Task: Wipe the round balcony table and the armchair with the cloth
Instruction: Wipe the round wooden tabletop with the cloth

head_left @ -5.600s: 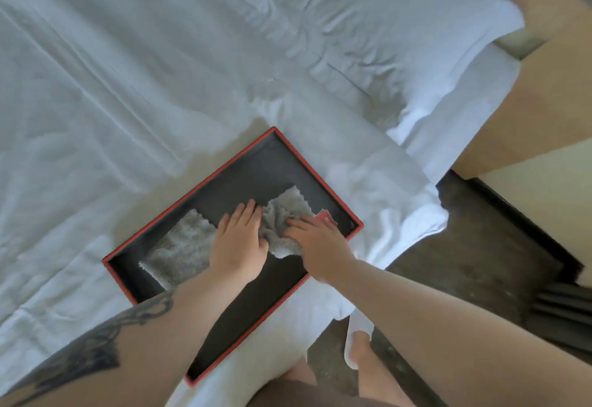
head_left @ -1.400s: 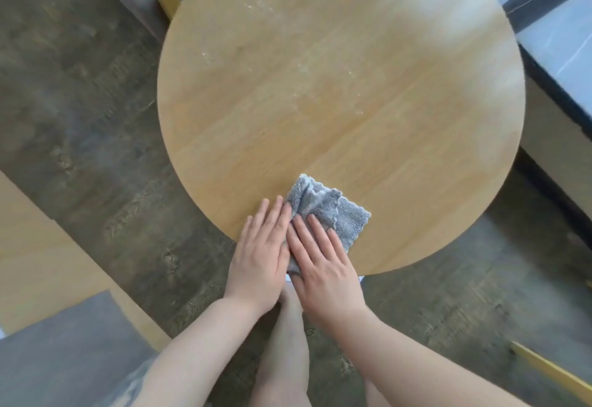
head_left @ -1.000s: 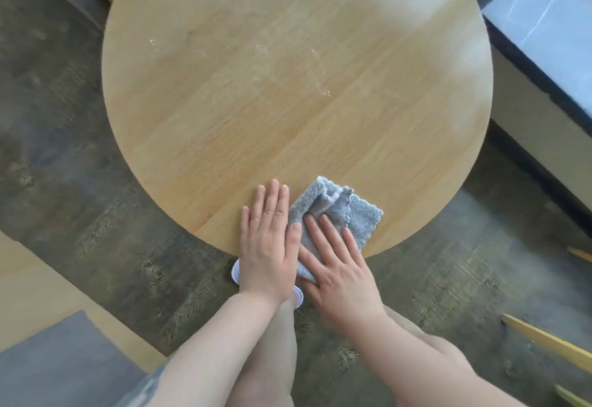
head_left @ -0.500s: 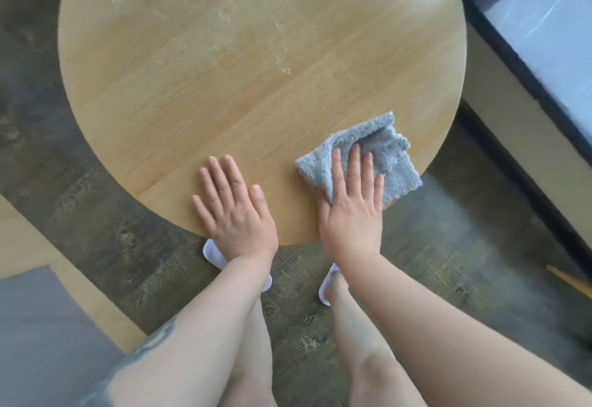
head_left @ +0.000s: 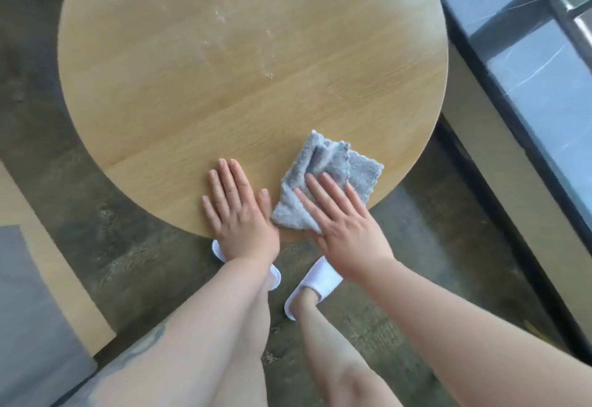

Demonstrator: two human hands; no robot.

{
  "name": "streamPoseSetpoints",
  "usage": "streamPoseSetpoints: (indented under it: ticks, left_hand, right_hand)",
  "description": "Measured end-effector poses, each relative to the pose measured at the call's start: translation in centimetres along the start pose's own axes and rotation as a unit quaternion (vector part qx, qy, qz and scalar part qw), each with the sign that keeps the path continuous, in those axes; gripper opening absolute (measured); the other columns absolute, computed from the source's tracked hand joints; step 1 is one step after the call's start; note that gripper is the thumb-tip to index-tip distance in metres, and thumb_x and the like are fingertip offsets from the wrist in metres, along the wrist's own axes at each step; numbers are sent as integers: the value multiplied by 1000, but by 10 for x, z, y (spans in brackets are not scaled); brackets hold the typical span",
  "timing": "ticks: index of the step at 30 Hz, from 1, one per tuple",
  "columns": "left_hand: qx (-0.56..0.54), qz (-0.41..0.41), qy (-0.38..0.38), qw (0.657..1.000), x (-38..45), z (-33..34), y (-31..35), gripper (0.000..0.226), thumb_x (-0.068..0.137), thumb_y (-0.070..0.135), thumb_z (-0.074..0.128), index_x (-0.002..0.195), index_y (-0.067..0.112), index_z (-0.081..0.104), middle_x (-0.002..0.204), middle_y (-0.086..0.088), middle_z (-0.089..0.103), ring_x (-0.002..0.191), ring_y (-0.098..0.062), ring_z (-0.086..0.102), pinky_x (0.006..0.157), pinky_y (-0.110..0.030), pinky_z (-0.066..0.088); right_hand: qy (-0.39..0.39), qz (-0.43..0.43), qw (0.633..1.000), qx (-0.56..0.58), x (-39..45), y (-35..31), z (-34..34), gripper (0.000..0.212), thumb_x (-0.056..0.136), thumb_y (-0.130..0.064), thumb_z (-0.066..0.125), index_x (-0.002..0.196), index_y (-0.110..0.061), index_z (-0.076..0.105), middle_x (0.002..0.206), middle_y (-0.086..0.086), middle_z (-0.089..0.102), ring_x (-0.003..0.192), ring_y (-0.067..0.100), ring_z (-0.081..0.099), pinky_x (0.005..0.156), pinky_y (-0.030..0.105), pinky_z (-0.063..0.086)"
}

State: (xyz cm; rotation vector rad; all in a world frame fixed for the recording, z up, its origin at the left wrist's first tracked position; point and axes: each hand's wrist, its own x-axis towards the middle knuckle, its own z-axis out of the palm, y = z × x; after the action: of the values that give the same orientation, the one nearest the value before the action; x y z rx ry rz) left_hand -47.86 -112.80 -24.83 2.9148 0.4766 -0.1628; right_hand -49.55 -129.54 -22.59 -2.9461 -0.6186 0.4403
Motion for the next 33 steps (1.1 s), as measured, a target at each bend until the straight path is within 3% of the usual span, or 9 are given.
streamPoseSetpoints:
  ticks: [5, 9, 10, 14, 19, 23, 25, 29, 33]
  left_hand:
    - [-12, -29, -4, 1000, -1, 1, 4, 63, 96, 36, 21, 153, 11, 9, 160, -5, 12, 147, -23, 12, 117, -47, 11]
    - [2, -23, 0, 1000, -2, 2, 2, 62, 98, 37, 23, 153, 12, 10, 160, -5, 12, 147, -21, 12, 117, -45, 13]
    - [-4, -21, -3, 1000, -2, 2, 1, 62, 99, 37, 22, 153, 12, 10, 160, -5, 13, 147, -22, 12, 116, -45, 12]
    - [-40, -101, -17, 994, 2, -2, 24, 64, 95, 34, 23, 153, 10, 12, 160, -5, 13, 147, -23, 12, 116, -49, 12]
    - [-100, -234, -47, 966, 16, -8, 65, 68, 93, 34, 26, 152, 9, 6, 161, -7, 5, 148, -25, 4, 115, -51, 7]
    - [-112, -270, -44, 955, 24, -3, 75, 73, 92, 46, 17, 152, 8, -1, 161, -8, -1, 148, -25, -2, 115, -50, -1]
    - [-137, -320, -63, 935, 31, -6, 88, 72, 96, 45, 22, 150, 8, -10, 160, -7, -12, 147, -23, -12, 115, -49, -7]
    - [-132, -362, -25, 922, 40, -3, 100, 72, 94, 46, 16, 151, 9, -9, 161, -6, -10, 147, -22, -12, 116, -50, -6]
    - [-123, -369, 27, 921, 39, 5, 106, 70, 94, 44, 15, 152, 8, -1, 161, -7, -2, 148, -20, -3, 118, -49, -2]
  right_hand:
    - [38, 273, 954, 117, 38, -45, -9, 71, 93, -36, 37, 153, -25, 0, 161, 3, -1, 148, 23, -5, 118, 42, -3]
    - [-9, 18, 999, 32, 1, -18, 0, 71, 85, -38, 31, 152, -23, 14, 159, 4, 14, 147, 24, 12, 116, 44, 10]
    - [-3, 29, 999, 19, 2, 0, -2, 72, 84, -36, 32, 153, -24, 13, 159, 3, 14, 147, 24, 11, 117, 44, 10]
    - [35, 335, 936, 102, 40, -33, -13, 74, 87, -39, 28, 153, -23, -1, 161, 5, 1, 147, 24, -2, 117, 42, -1]
    - [-30, 47, 998, 0, 14, 14, -13, 77, 87, -36, 37, 153, -22, -1, 160, 4, 6, 147, 24, 7, 115, 46, 13]
    - [26, 337, 936, 96, 52, 23, -27, 72, 89, -37, 26, 152, -25, -7, 160, 4, 3, 147, 24, 0, 117, 43, 2]
    - [19, 291, 952, 94, 49, -6, -21, 74, 89, -38, 33, 153, -22, 0, 160, 7, 5, 147, 26, 1, 117, 43, 1]
    - [-44, -2, 999, -11, 20, 52, -24, 78, 85, -36, 42, 153, -23, 8, 160, 2, 4, 148, 23, 5, 117, 45, 11]
    - [-4, 234, 970, 70, 71, 50, -32, 71, 92, -40, 32, 153, -26, 0, 161, 1, -2, 147, 19, -11, 118, 42, -4]
